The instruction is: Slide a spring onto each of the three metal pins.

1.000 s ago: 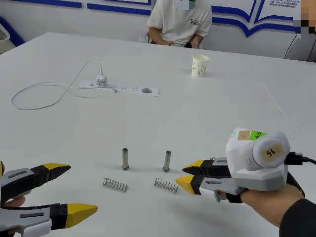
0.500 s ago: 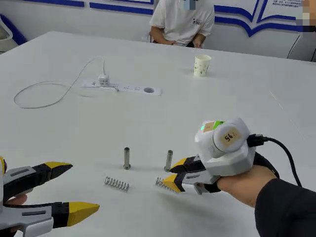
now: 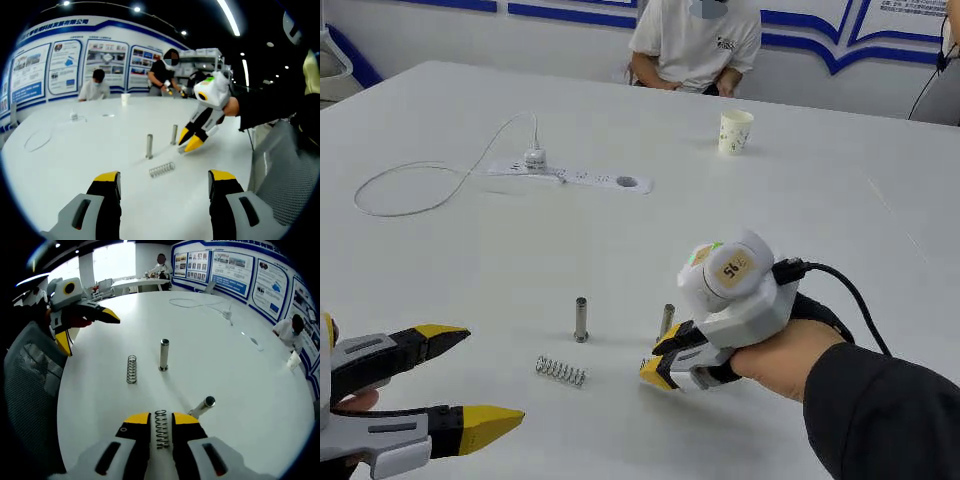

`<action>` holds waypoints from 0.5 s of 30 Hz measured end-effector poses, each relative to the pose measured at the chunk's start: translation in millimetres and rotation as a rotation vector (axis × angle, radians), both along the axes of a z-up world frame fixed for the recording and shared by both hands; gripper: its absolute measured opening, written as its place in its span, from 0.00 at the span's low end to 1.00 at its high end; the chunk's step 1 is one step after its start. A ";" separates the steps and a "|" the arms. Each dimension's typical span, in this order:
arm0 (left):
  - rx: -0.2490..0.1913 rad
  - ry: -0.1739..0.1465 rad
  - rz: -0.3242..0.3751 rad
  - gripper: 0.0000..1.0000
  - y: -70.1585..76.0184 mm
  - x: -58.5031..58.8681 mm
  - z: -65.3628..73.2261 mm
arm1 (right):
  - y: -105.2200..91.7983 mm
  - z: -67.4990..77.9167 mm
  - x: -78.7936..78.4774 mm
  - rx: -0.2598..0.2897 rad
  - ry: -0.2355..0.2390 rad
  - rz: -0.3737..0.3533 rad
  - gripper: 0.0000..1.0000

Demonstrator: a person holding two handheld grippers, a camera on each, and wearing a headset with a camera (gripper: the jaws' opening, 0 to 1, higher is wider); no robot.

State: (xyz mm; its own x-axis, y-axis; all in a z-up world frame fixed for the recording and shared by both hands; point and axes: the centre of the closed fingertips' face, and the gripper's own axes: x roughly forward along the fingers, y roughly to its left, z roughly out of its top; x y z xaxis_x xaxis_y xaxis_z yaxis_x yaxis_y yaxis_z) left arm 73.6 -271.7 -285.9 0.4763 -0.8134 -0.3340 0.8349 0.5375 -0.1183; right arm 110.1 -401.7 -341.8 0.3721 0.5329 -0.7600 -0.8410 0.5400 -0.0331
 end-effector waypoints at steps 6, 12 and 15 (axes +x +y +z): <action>-0.001 0.000 0.003 0.72 0.5 0.6 0.1 | 0.3 -5.2 -0.3 -0.024 0.012 0.015 0.16; -0.001 0.001 0.004 0.72 0.7 1.1 -0.3 | 2.5 -7.5 0.9 -0.034 0.020 0.025 0.15; -0.002 0.002 0.005 0.72 0.7 1.4 -0.2 | 2.6 -9.1 1.0 -0.045 0.025 0.032 0.14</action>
